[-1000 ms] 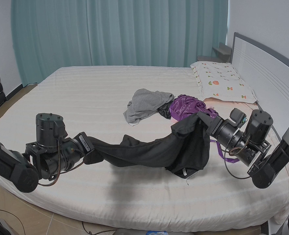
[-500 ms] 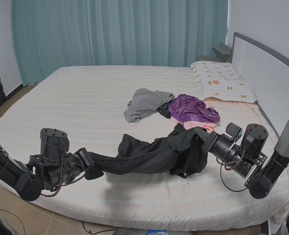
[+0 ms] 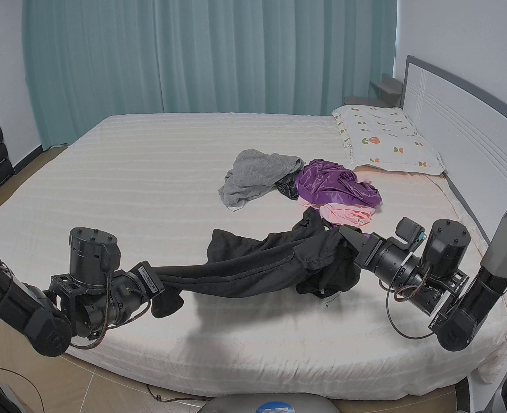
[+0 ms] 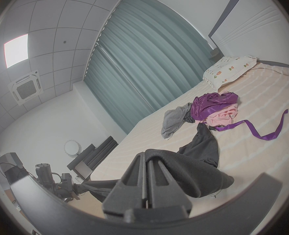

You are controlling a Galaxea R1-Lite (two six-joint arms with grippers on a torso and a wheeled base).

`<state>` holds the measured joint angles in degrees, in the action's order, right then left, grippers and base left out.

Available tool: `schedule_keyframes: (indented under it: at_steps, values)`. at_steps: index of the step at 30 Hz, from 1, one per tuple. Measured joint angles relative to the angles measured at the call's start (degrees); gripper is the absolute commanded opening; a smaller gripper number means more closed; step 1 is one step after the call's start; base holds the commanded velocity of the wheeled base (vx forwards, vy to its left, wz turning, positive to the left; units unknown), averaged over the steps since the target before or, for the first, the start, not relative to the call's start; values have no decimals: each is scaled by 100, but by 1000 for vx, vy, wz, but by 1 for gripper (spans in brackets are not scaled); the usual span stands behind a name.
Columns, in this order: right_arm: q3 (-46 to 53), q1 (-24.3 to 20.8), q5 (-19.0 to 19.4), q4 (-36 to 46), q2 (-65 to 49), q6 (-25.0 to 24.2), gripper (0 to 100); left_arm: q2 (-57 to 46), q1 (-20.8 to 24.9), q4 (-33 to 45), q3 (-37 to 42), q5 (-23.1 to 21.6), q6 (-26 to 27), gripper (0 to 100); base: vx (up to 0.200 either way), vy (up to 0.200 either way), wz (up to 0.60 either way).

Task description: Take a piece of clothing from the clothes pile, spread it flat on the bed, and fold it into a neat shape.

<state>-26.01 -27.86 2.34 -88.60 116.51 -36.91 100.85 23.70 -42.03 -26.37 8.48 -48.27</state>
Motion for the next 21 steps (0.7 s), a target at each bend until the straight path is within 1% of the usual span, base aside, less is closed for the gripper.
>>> schedule_keyframes:
  at_steps: [4,7,11,14,21]
  values:
    - [-2,-11,0,2,0,0,0,-30,37,-145,2,191,2,0,0,0,0]
    - [-2,-32,-34,2,-5,18,0,-46,100,-187,30,210,-11,0,0,200,0]
    - [2,-222,-412,17,-83,156,0,-133,113,-187,82,211,-15,0,0,200,0]
    - [5,-334,-589,37,-176,306,0,-297,132,-171,99,183,-26,0,0,200,0]
    - [-50,-323,-639,46,-190,345,0,-491,124,-160,115,166,-26,0,0,200,0]
